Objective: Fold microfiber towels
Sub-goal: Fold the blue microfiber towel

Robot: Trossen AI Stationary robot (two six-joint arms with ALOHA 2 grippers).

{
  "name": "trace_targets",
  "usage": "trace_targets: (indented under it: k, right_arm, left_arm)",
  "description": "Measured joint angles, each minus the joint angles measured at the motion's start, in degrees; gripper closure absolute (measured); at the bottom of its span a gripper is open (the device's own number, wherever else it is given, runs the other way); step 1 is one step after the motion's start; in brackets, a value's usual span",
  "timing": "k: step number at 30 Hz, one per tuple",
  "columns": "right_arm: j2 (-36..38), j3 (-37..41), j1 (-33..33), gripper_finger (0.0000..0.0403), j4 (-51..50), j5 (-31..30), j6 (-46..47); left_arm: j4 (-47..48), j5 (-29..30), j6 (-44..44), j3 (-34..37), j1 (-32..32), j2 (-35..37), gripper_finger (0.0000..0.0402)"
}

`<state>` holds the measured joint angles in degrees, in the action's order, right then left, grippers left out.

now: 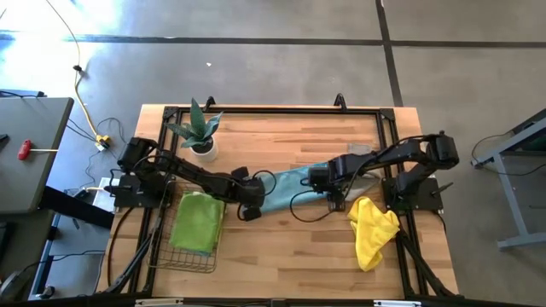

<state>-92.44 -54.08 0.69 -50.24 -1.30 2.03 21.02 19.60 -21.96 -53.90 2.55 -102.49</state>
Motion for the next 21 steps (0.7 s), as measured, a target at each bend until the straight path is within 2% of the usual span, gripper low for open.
trace_targets:
  k: [5, 9, 14, 16, 19, 21]
  right_arm:
    - [-0.02, 0.91, 1.35, 0.0231, 0.96, -6.12, 2.61]
    - [-0.02, 4.13, 1.22, 0.0231, 5.80, -6.20, 3.12]
    - [0.09, 7.44, 1.20, 0.0231, 12.01, -4.66, 3.10]
    - [0.06, 6.85, 1.20, 0.0231, 9.33, -5.04, 3.23]
    - [0.68, 3.97, 1.22, 0.0231, -0.49, -6.35, 5.67]
    - [2.02, 1.76, 1.64, 0.0231, -0.37, -6.79, 6.95]
  left_arm:
    - [5.52, -0.57, 1.45, 0.30, -0.05, 0.34, 0.0308]
    - [9.77, 2.02, 1.58, 0.34, -0.03, 0.52, 0.0308]
    - [10.22, 2.31, 2.94, 0.36, -0.03, 0.43, 0.0308]
    - [10.72, 2.63, 4.26, 0.41, -0.03, 0.43, 0.0308]
    - [10.77, 3.16, 4.60, 0.43, -0.03, 0.37, 0.0308]
    - [10.72, 3.24, 4.60, 0.45, -0.03, 0.36, 0.0308]
